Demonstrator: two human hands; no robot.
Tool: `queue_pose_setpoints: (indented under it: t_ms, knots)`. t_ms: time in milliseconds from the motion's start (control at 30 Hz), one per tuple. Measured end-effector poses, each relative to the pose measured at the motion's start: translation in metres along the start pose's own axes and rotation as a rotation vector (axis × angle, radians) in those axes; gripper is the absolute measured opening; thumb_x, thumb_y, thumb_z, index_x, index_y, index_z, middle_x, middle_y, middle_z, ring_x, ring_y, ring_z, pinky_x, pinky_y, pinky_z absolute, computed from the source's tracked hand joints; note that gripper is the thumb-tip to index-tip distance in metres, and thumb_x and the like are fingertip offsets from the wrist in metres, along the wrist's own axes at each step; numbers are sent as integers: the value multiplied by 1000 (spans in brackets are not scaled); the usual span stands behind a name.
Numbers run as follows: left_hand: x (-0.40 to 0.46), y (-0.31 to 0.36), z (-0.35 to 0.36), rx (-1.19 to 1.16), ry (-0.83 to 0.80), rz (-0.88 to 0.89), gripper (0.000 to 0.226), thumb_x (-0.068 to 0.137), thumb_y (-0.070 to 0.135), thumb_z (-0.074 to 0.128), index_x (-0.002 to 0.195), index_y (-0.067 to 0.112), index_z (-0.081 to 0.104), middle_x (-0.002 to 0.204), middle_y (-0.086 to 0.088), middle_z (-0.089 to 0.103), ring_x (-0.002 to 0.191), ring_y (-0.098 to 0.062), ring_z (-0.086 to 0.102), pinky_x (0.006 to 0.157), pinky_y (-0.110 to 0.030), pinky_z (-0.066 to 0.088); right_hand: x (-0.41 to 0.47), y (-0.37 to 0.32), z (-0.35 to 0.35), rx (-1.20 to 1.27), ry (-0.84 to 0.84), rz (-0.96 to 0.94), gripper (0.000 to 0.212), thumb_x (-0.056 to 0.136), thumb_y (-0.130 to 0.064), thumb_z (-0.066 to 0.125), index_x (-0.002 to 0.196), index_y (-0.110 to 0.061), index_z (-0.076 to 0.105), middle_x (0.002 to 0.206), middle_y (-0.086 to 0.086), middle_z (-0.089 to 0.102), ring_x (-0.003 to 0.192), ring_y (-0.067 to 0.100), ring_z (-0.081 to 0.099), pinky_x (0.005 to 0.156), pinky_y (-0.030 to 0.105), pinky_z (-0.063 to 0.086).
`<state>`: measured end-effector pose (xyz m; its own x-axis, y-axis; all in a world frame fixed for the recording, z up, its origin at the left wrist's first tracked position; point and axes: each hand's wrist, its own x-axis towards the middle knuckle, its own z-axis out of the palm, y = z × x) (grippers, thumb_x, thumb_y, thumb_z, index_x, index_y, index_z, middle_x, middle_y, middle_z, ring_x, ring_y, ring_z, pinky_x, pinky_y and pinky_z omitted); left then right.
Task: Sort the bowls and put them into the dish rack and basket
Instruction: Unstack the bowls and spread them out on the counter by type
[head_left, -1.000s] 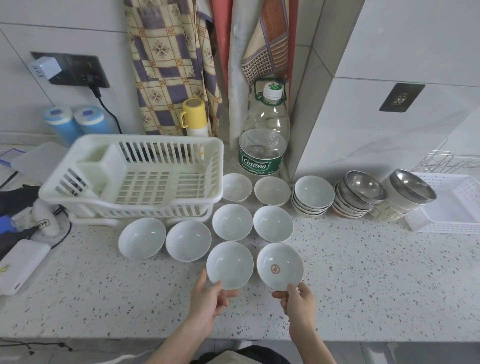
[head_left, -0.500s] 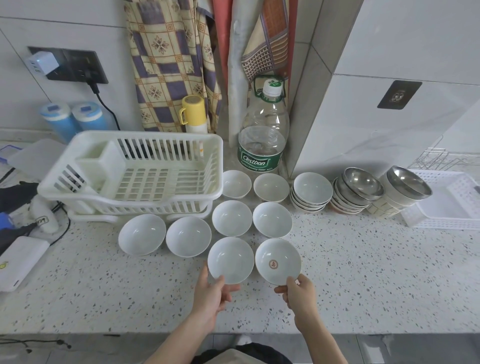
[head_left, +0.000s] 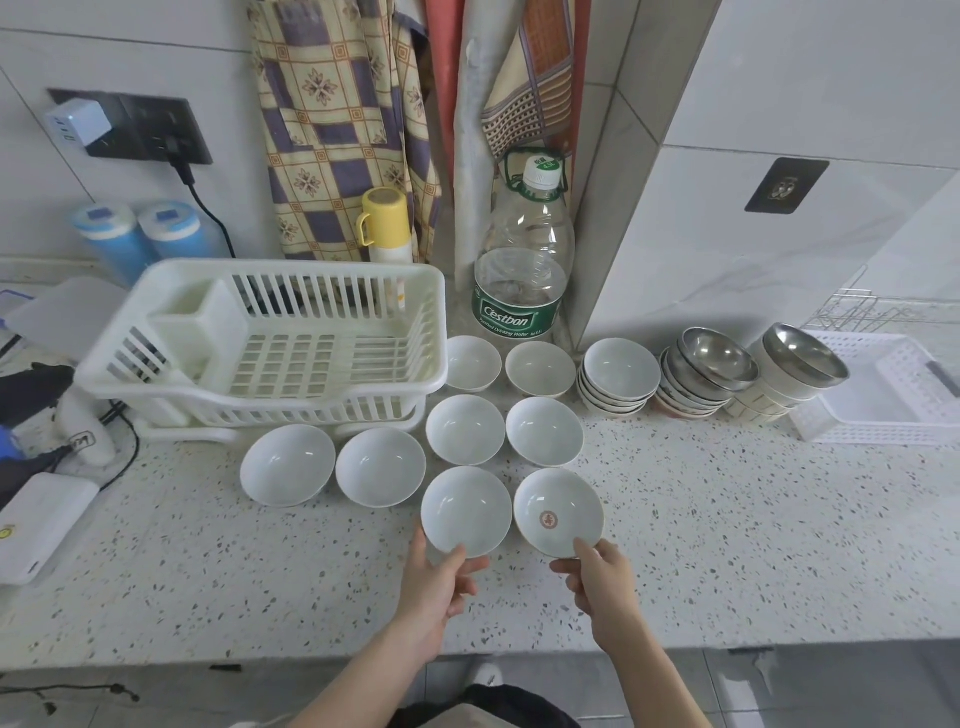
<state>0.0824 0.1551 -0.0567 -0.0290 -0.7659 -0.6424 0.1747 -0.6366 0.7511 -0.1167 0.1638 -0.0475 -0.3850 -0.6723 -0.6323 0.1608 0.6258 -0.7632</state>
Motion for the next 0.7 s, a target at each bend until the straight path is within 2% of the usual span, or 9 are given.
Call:
queue_pose_setpoints:
  t_ms: [267, 500, 567, 633, 700]
  knots:
    - [-4, 2, -2, -42, -82, -43, 73, 96, 4, 56, 147, 47, 26, 94, -13, 78, 50, -10, 53, 38, -19, 34, -15, 3, 5, 66, 9, 2, 23, 95, -13, 51, 118, -13, 56, 88, 16, 73, 44, 10, 40, 37, 19, 30]
    - [-7, 8, -6, -48, -169, -84, 75, 95, 5, 57, 143, 53, 24, 99, -11, 78, 54, -13, 59, 39, -20, 36, -26, 7, 12, 76, 35, -6, 39, 94, -12, 51, 133, -14, 50, 90, 14, 74, 46, 10, 40, 37, 18, 30]
    - [-8, 10, -9, 26, -166, -87, 81, 94, 9, 60, 147, 52, 15, 97, -10, 78, 49, -13, 55, 39, -21, 37, -28, 10, 12, 90, 53, 8, 47, 96, -15, 52, 142, -15, 43, 91, 13, 74, 47, 10, 41, 37, 18, 32]
    - [-11, 9, -13, 157, -108, -69, 92, 93, 16, 61, 152, 48, -1, 92, -9, 79, 42, -11, 49, 38, -21, 36, -31, 13, 10, 108, 74, 25, 52, 97, -18, 52, 146, -17, 35, 91, 10, 75, 49, 11, 41, 38, 18, 32]
    - [-15, 7, -20, 268, -41, -19, 86, 93, 19, 58, 154, 39, 1, 90, -10, 76, 39, -10, 45, 37, -20, 34, -34, 16, 4, 127, 84, 34, 50, 98, -22, 53, 145, -18, 36, 91, 9, 75, 49, 11, 41, 38, 18, 33]
